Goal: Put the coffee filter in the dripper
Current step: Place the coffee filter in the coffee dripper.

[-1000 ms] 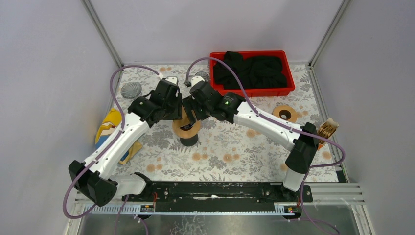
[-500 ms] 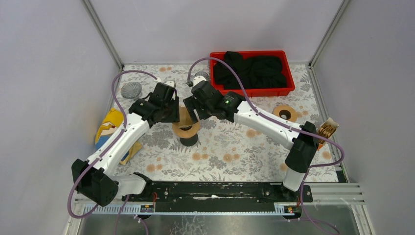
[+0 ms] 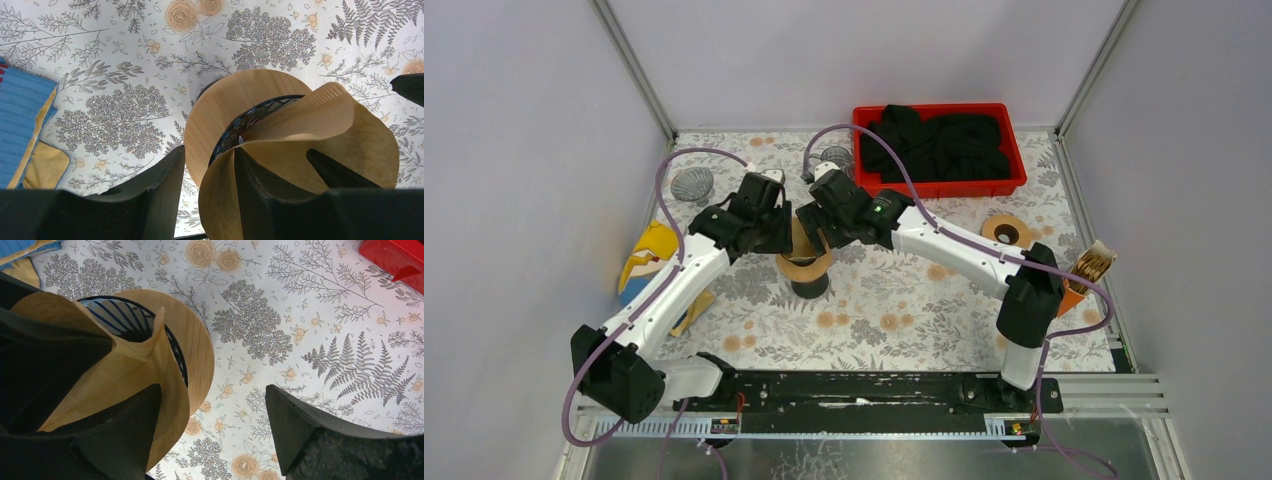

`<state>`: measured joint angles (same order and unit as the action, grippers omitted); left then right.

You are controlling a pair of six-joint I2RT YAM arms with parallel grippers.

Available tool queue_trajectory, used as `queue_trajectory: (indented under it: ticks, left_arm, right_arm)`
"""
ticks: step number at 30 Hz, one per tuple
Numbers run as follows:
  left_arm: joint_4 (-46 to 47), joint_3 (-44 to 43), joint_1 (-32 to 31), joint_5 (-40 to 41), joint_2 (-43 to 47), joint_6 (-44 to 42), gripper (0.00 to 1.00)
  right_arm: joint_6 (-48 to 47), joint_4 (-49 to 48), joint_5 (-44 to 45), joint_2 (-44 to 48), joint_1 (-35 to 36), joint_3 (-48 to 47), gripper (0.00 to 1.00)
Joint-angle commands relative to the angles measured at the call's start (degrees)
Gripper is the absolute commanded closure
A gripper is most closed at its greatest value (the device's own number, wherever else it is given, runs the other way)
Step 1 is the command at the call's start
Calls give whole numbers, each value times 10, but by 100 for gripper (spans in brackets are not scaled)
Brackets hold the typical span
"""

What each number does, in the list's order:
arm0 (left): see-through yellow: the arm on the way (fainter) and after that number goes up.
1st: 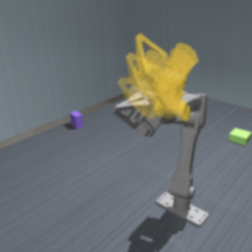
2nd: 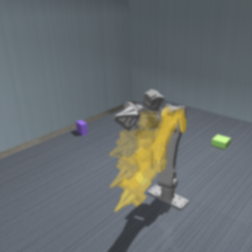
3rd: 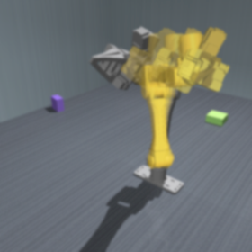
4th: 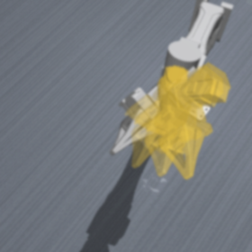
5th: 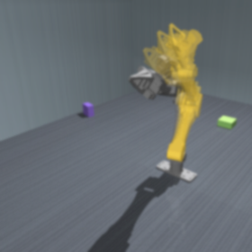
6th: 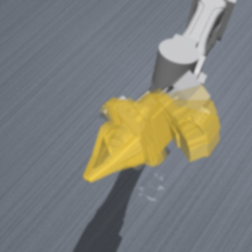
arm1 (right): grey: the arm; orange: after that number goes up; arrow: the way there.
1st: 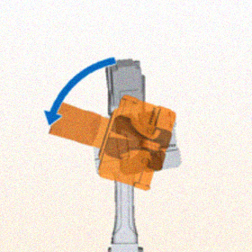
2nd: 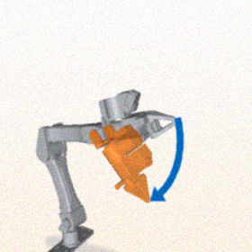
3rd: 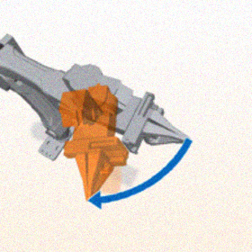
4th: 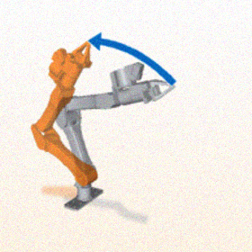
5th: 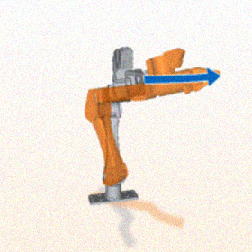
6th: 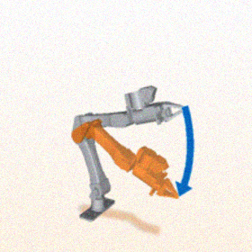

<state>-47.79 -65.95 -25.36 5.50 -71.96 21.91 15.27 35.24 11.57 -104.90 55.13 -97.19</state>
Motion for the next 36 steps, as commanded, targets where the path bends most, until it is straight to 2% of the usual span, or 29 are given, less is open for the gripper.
queue_trajectory:
  ticks: [1,15,36]
  left_arm:
    - [33,11,3,-8,10,-10,52]
    - [41,21,4,-21,19,-16,52]
    - [48,36,4,-20,8,-14,53]
  right_arm:
    - [-3,-20,-9,1,-8,4,17]
    - [-22,-60,-68,35,-10,7,14]
    - [-30,-80,-130,-11,-47,-25,14]
